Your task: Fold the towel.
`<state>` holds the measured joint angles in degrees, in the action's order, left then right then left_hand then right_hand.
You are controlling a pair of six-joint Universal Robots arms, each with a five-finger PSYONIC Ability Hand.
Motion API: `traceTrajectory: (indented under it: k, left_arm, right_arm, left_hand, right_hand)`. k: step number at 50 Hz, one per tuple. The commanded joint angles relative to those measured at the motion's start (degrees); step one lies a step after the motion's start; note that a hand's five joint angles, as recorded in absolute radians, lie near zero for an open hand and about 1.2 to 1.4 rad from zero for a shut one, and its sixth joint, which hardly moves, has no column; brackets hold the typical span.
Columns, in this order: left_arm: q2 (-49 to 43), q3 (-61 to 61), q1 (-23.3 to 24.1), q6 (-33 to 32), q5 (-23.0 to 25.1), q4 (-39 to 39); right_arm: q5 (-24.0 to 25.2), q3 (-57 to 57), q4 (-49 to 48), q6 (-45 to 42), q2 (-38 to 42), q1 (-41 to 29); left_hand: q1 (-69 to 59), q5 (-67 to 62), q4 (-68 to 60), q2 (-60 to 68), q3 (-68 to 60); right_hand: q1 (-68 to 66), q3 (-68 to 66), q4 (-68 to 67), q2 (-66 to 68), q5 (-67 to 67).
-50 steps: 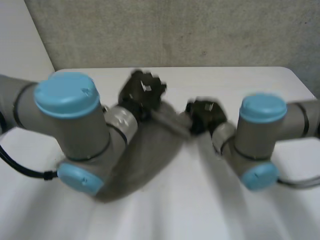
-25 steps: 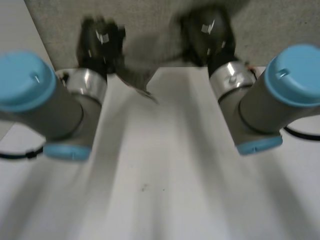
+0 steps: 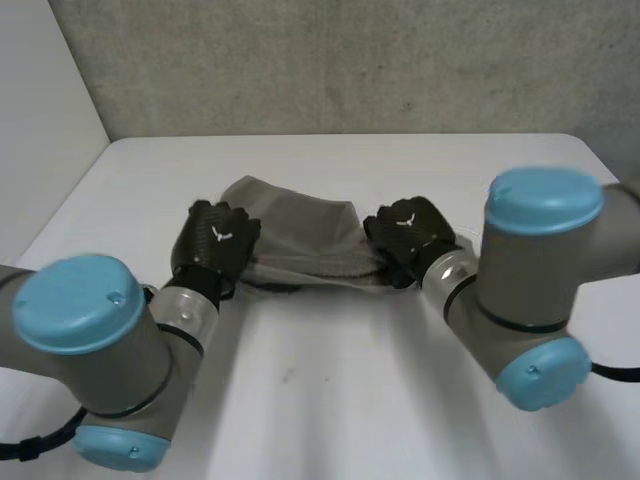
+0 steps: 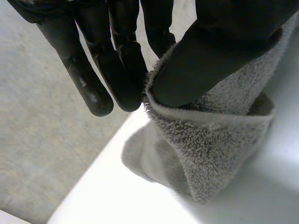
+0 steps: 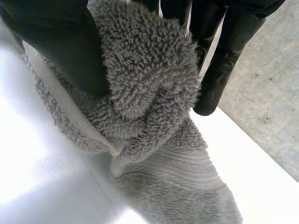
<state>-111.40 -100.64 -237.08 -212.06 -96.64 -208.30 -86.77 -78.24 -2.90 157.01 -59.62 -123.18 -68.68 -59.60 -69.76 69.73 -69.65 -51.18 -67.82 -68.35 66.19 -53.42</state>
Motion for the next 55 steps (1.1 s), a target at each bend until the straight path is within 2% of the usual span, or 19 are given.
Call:
traceTrajectory:
  k: [1, 5, 11, 14, 17, 19, 22, 26, 33, 35, 36, 37, 38, 39, 40, 41, 42, 43, 55]
  left_arm:
    - [12.1, 0.7, -0.1, 0.0, 0.0, 6.5]
    - [18.9, 2.8, -0.5, -0.2, 0.3, 12.5]
    - [20.4, 7.4, -0.5, -0.3, 0.5, 23.3]
    - [19.8, 8.5, -0.4, -0.3, 0.5, 25.6]
    - [15.4, 10.4, -0.8, -0.3, 0.5, 28.5]
    - [9.2, 12.5, -1.4, -0.3, 0.5, 30.1]
    - [5.7, 13.7, -1.9, -0.3, 0.5, 30.4]
    - [-4.5, 18.8, -4.1, -0.4, 0.5, 30.1]
    - [-12.4, 37.2, -4.3, 0.0, 0.5, 29.6]
    - [-12.9, 48.6, -4.3, 0.8, 0.3, 26.6]
    - [-12.9, 48.7, -4.3, 0.8, 0.3, 26.6]
    - [-12.6, 52.5, -4.3, 1.3, 0.2, 22.4]
    - [-12.6, 52.6, -4.3, 1.3, 0.2, 22.3]
    - [-11.9, 54.3, -4.3, 2.2, 0.2, 16.8]
    - [-10.4, 54.2, -4.4, 3.2, 0.2, 11.0]
    - [-10.4, 54.2, -4.4, 3.2, 0.2, 11.0]
    - [-8.8, 53.8, -4.4, 4.5, 0.1, 6.4]
    - [-7.3, 52.1, -4.4, 5.9, 0.0, 3.2]
    - [-1.9, 24.6, -4.5, 7.5, 1.6, 1.5]
  right_arm:
    - [0.4, 2.3, 13.9, -3.0, -9.2, 0.9]
    - [0.9, 5.3, 21.9, -8.3, -14.5, 3.0]
    - [0.8, 7.4, 27.5, -13.6, -16.1, 3.0]
    - [0.8, 7.5, 27.8, -14.1, -15.5, 3.0]
    - [0.6, 7.5, 27.9, -14.4, -12.4, 2.9]
    - [0.2, 8.2, 27.9, -14.4, -6.7, 2.9]
    - [-0.1, 8.7, 27.9, -14.4, -3.9, 2.9]
    - [-0.1, 12.3, 27.2, -14.4, 3.7, 2.7]
    - [-7.2, 26.7, 15.6, -12.9, 7.6, 2.4]
    - [-10.5, 30.4, 1.1, -10.2, 5.6, 2.4]
    - [-10.5, 30.4, 1.1, -10.1, 5.6, 2.4]
    - [-11.1, 29.7, -7.6, -8.5, 3.3, 2.4]
    - [-10.9, 27.9, -16.1, -7.7, 0.9, 2.5]
    - [-10.9, 27.9, -16.2, -7.7, 0.9, 2.5]
    - [-11.0, 25.9, -22.6, -7.4, -0.9, 2.5]
    - [-11.0, 25.9, -22.7, -7.4, -0.9, 2.5]
    - [-10.6, 23.3, -26.0, -7.7, -2.4, 2.4]
    - [-10.2, 21.7, -25.8, -7.7, -3.1, 2.4]
    - [-8.1, 13.4, -10.5, -6.5, -1.8, 2.9]
  left_hand:
    - [-11.3, -10.4, -10.2, 10.3, -10.3]
    - [-11.3, -10.4, -10.2, 10.3, -10.3]
    - [-11.3, -10.4, -10.2, 10.3, -10.3]
    - [-11.3, -10.4, -10.2, 10.3, -10.3]
    - [-11.3, -10.4, -10.2, 10.3, -10.3]
    - [-11.3, -10.4, -10.2, 10.3, -10.3]
    - [-11.3, -10.4, -10.2, 10.3, -10.3]
    - [-11.3, -10.4, -10.2, 10.3, -10.3]
    - [-11.3, -10.4, -10.2, 10.3, -10.3]
    - [-11.3, -10.4, -10.2, 10.3, -10.3]
    - [-11.3, -10.4, -10.2, 10.3, -10.3]
    - [-11.3, -10.4, -10.2, 10.3, -10.3]
    - [-11.3, -10.4, -10.2, 10.3, -10.3]
    - [-11.3, -10.4, -10.2, 10.3, -10.3]
    - [-11.3, -10.4, -10.2, 10.3, -10.3]
    - [-11.3, -10.4, -10.2, 10.3, -10.3]
    - [-11.3, -10.4, -10.2, 10.3, -10.3]
    - [-11.3, -10.4, -10.2, 10.3, -10.3]
    - [-11.3, -10.4, -10.2, 10.3, -10.3]
  right_hand:
    - [-28.8, -12.2, -11.7, 13.8, -16.6]
    - [-28.8, -12.2, -11.7, 13.8, -16.6]
    - [-28.8, -12.2, -11.7, 13.8, -16.6]
    - [-28.8, -12.2, -11.7, 13.8, -16.6]
    - [-28.8, -12.2, -11.7, 13.8, -16.6]
    - [-28.8, -12.2, -11.7, 13.8, -16.6]
    - [-28.8, -12.2, -11.7, 13.8, -16.6]
    - [-28.8, -12.2, -11.7, 13.8, -16.6]
    - [-28.8, -12.2, -11.7, 13.8, -16.6]
    - [-28.8, -12.2, -11.7, 13.8, -16.6]
    - [-28.8, -12.2, -11.7, 13.8, -16.6]
    - [-28.8, -12.2, -11.7, 13.8, -16.6]
    - [-28.8, -12.2, -11.7, 13.8, -16.6]
    - [-28.8, -12.2, -11.7, 13.8, -16.6]
    - [-28.8, -12.2, -11.7, 13.8, -16.6]
    - [-28.8, -12.2, -11.7, 13.8, -16.6]
    - [-28.8, -12.2, -11.7, 13.8, -16.6]
    - [-28.8, -12.2, -11.7, 13.8, -16.6]
    - [-28.8, -12.2, -11.7, 13.8, -16.6]
